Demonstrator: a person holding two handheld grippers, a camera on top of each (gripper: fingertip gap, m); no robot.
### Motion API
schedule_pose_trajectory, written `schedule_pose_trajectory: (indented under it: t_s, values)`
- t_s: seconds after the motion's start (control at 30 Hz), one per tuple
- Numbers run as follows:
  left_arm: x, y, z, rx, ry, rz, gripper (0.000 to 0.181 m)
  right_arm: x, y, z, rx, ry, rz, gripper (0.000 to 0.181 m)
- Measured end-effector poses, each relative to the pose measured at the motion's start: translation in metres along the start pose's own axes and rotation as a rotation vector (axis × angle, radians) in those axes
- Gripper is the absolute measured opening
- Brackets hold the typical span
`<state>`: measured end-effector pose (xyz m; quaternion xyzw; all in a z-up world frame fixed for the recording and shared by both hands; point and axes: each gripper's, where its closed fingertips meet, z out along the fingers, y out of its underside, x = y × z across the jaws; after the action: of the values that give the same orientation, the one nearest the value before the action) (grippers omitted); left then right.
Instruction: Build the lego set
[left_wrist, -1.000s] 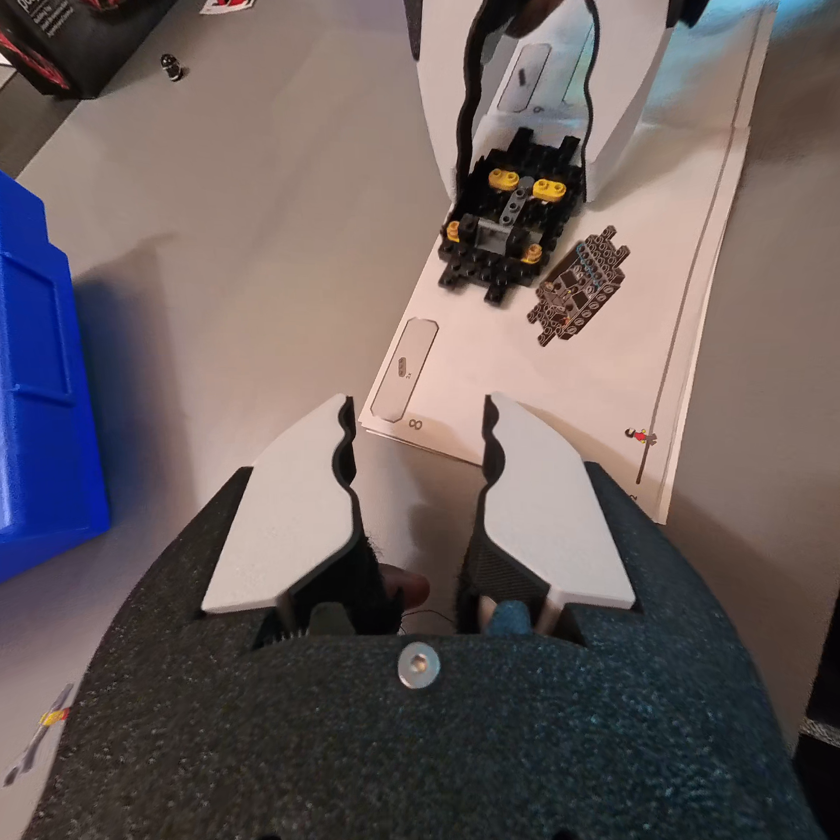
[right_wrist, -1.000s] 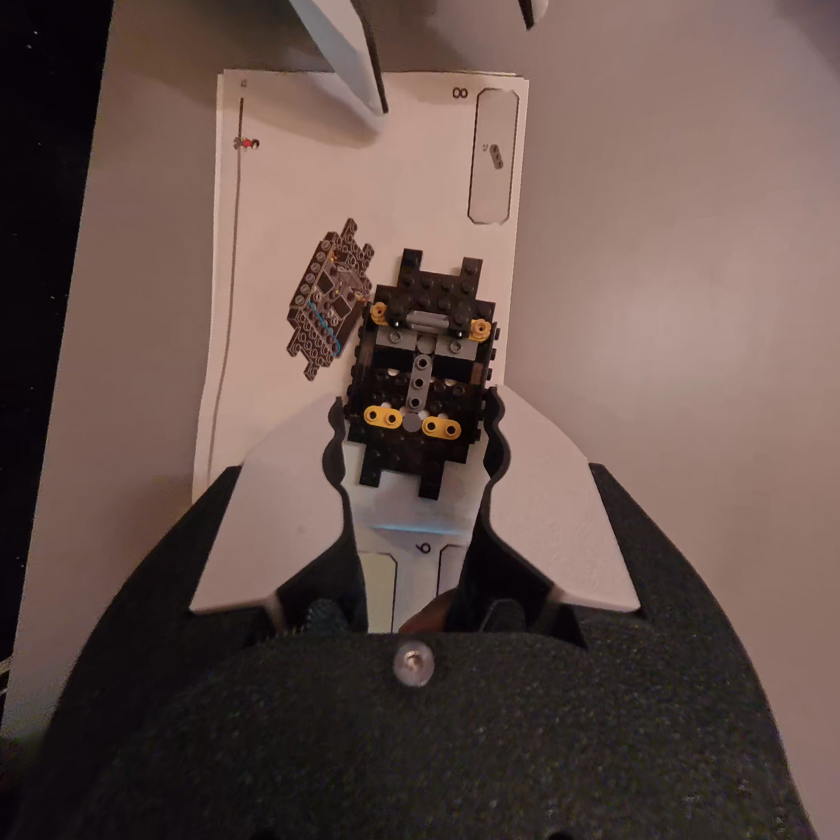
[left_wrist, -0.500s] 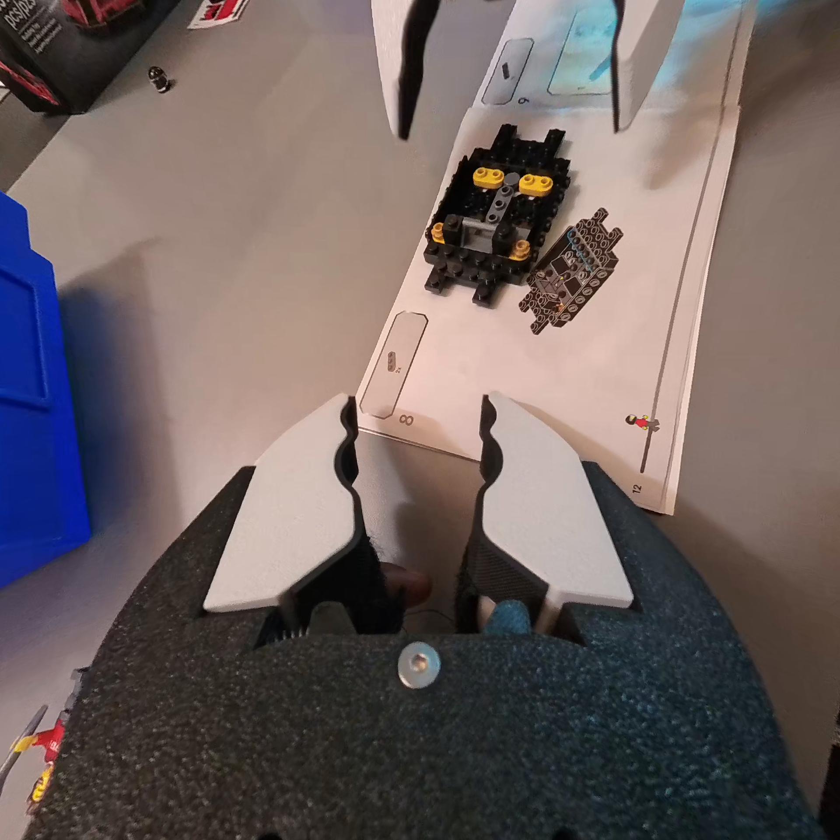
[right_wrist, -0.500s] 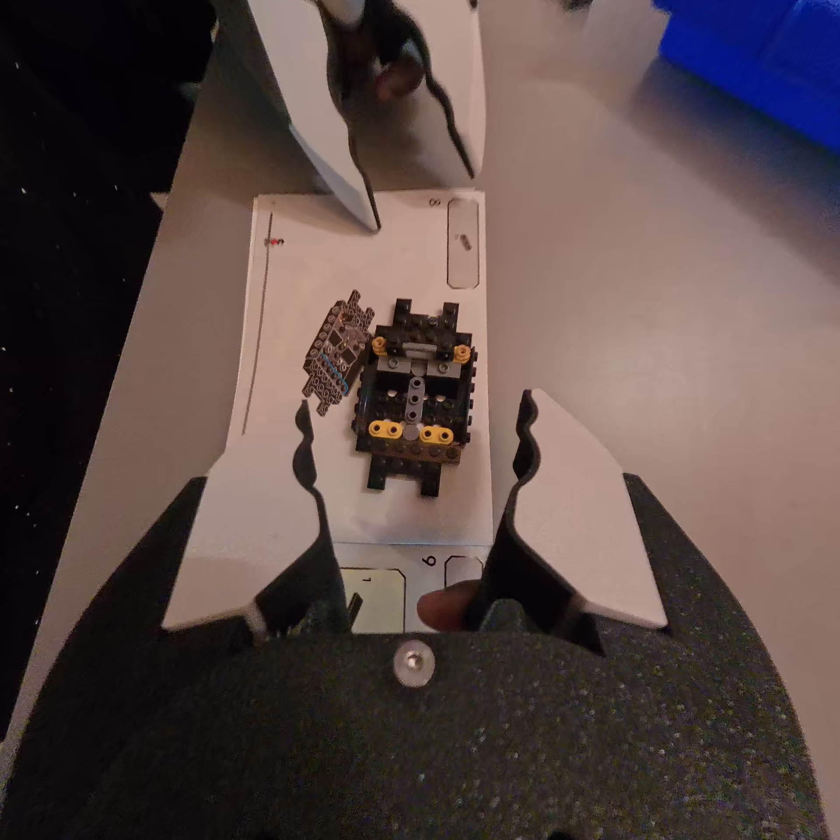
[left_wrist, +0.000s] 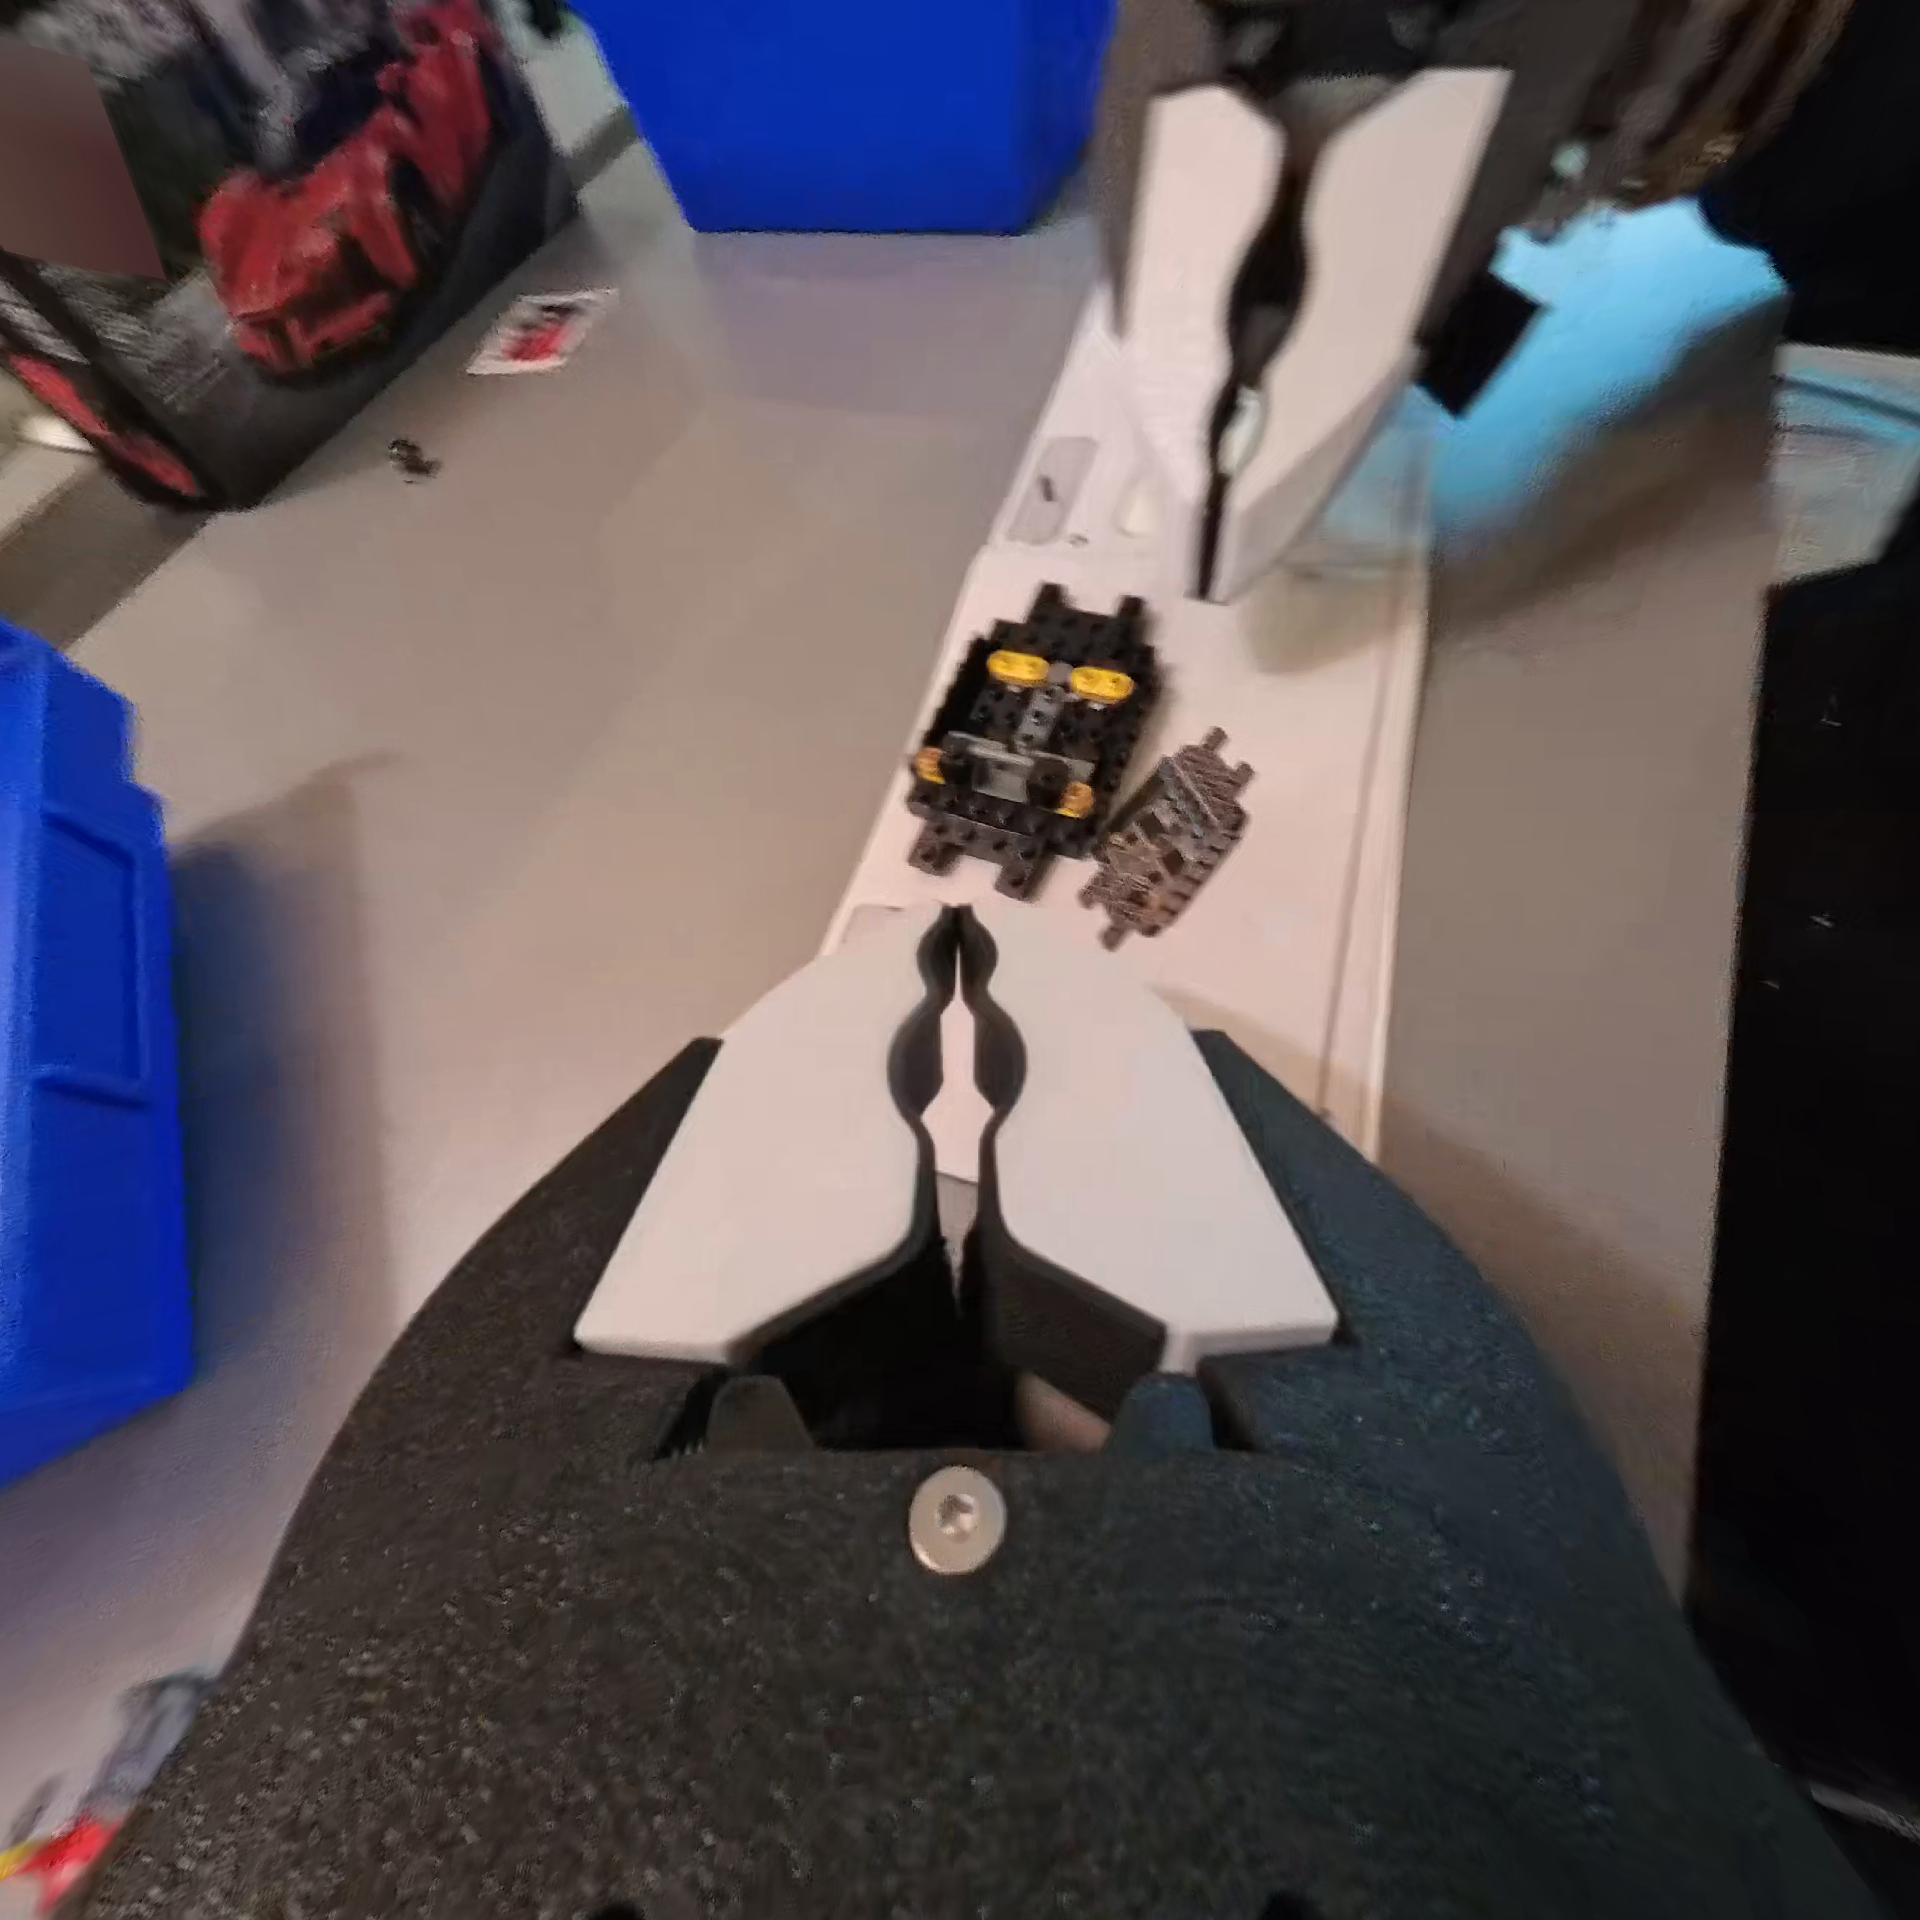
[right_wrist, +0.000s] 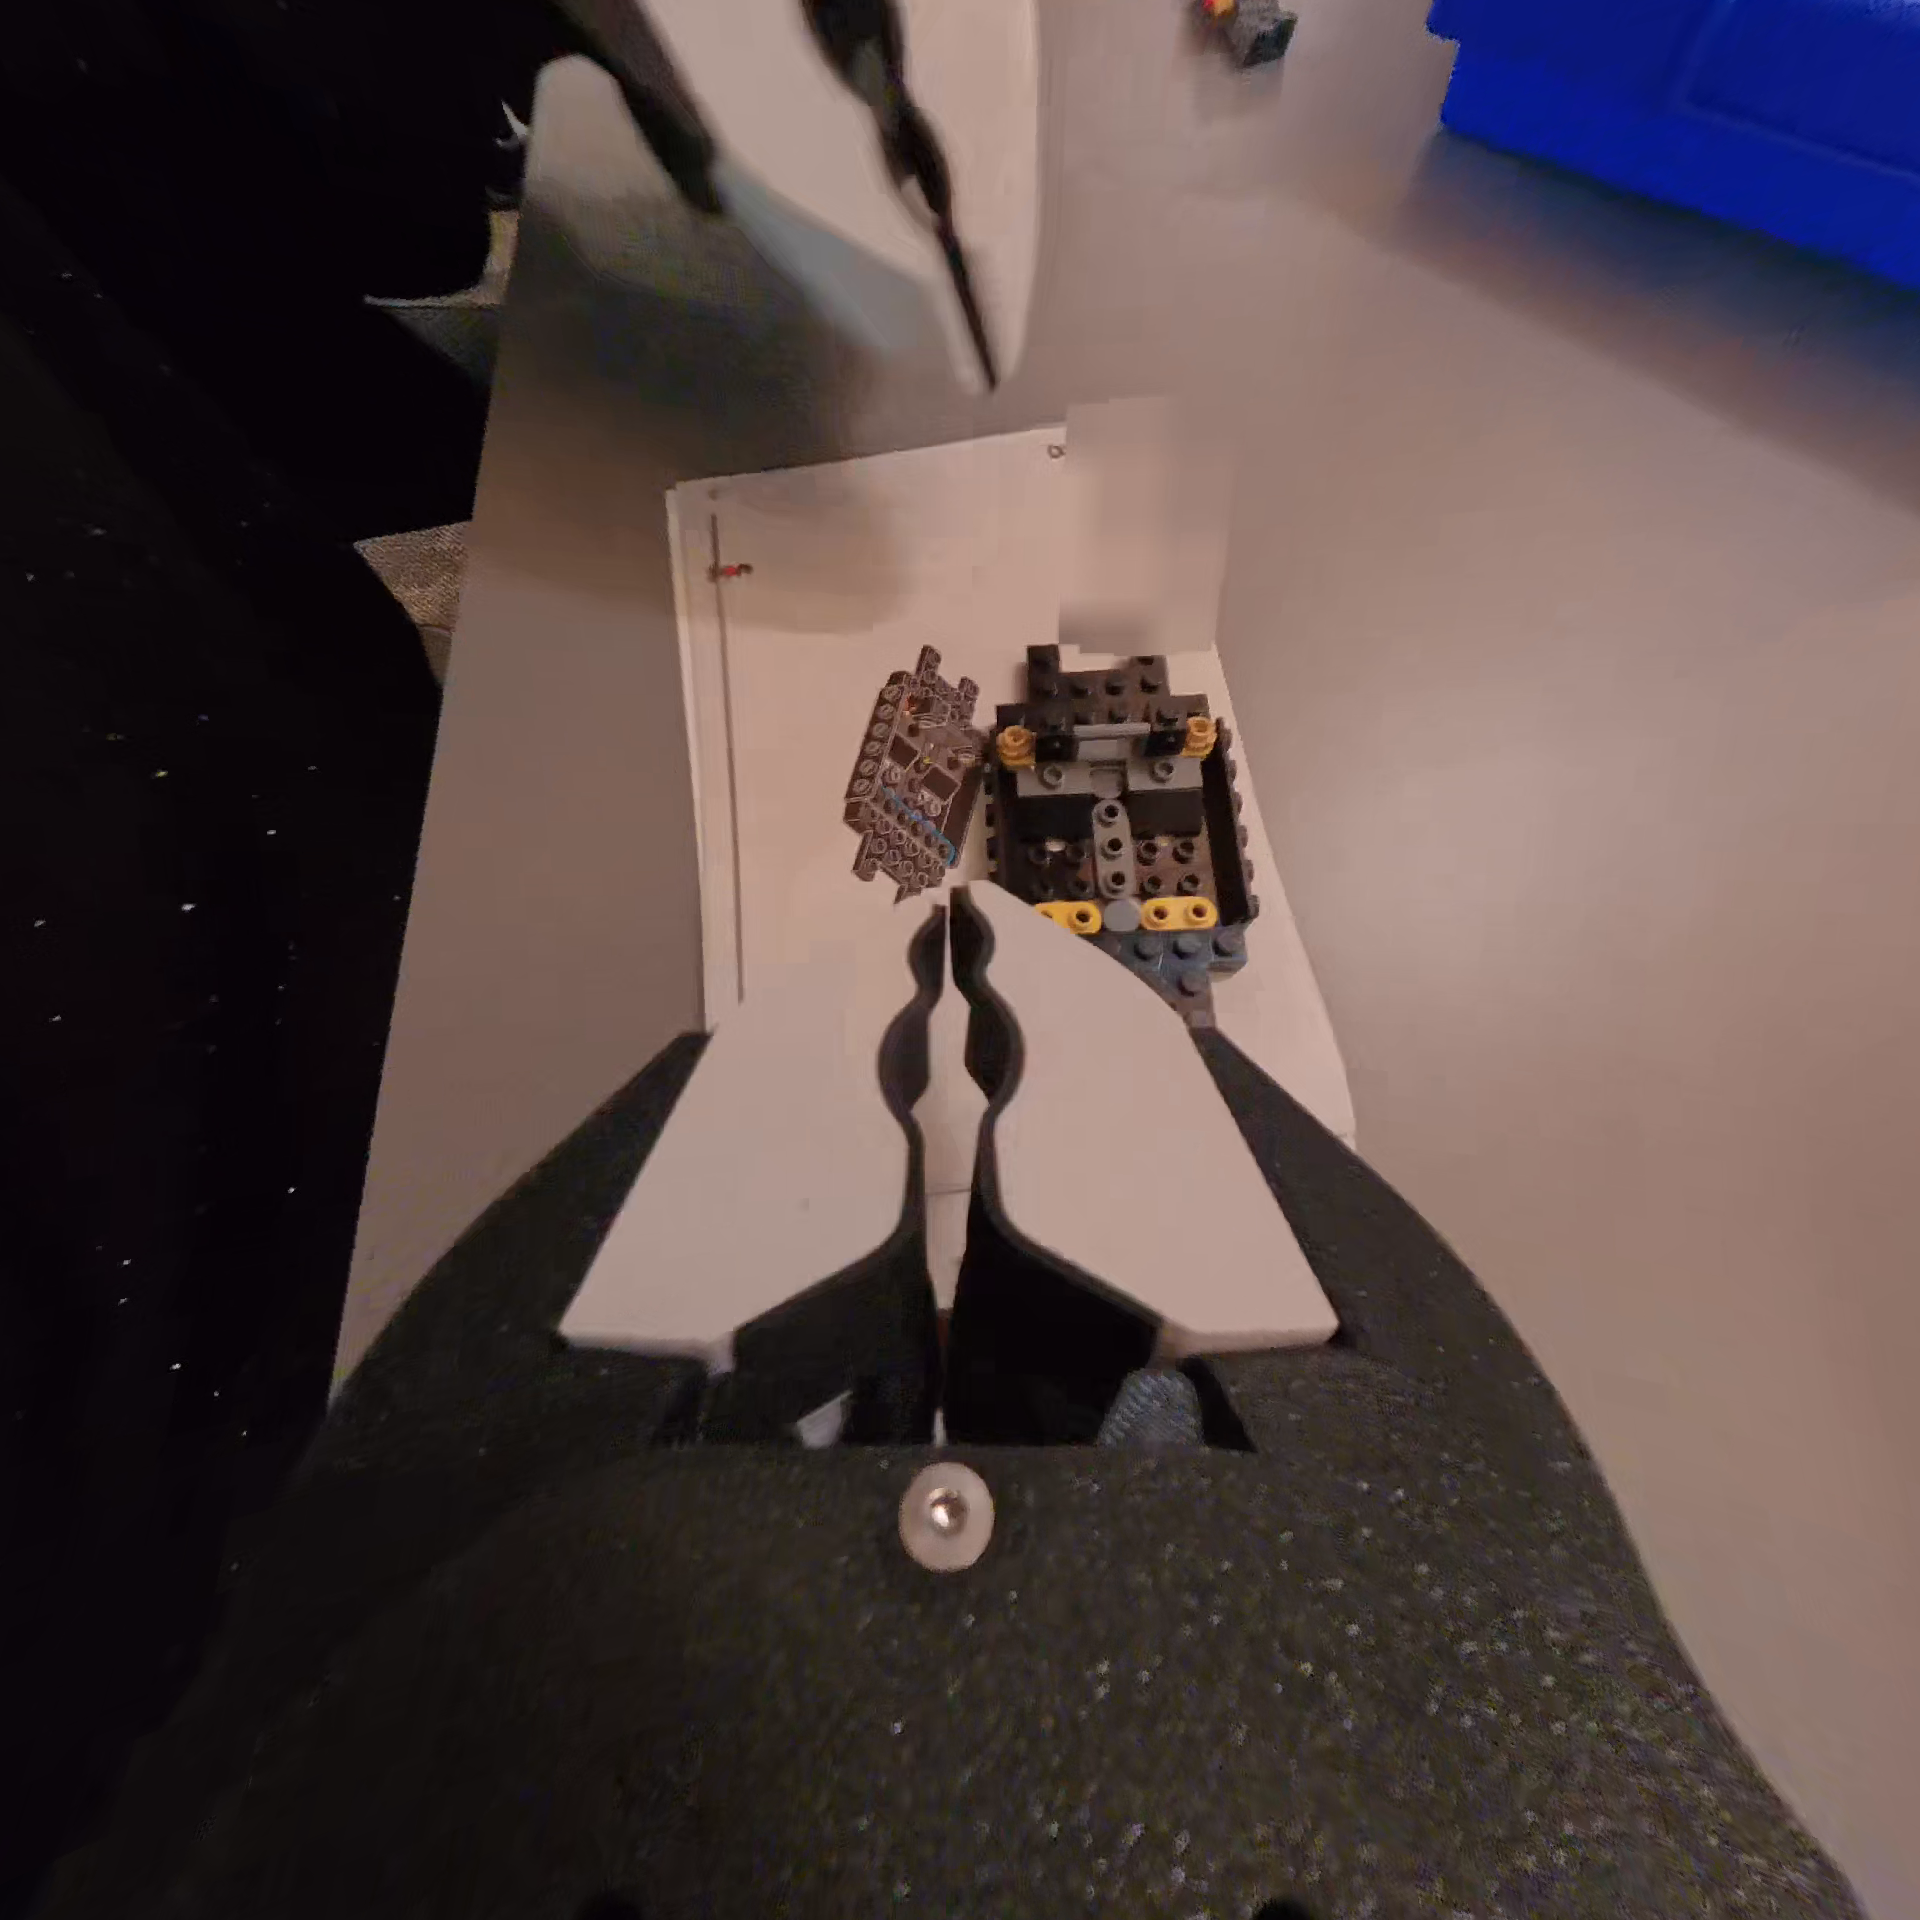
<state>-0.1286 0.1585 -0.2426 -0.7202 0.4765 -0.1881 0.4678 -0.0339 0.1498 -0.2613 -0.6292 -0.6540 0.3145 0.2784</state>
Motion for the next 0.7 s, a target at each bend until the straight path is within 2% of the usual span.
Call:
schedule_pose_trajectory:
  t_s: [0.1, 0.2, 0.47, 0.63, 0.7]
  values:
    - [0.000, -0.007, -0.004, 0.008, -0.011, 0.013, 0.000, -0.009, 0.004, -0.001, 0.015, -0.013, -0.008, 0.000]
    - [0.005, -0.006, -0.001, 0.009, 0.026, -0.007, 0.000, -0.003, 0.007, -0.005, 0.033, 0.052, 0.017, 0.000]
    - [0.010, -0.006, 0.004, -0.002, 0.035, 0.029, 0.000, 0.008, 0.003, -0.016, 0.084, 0.085, 0.045, 0.000]
    - [0.013, -0.010, 0.004, 0.014, 0.039, 0.044, 0.000, 0.006, -0.005, -0.012, 0.079, 0.061, 0.040, 0.016]
    - [0.015, -0.008, 0.006, 0.003, 0.044, 0.047, 0.002, 0.006, -0.006, -0.011, 0.083, 0.073, 0.040, 0.030]
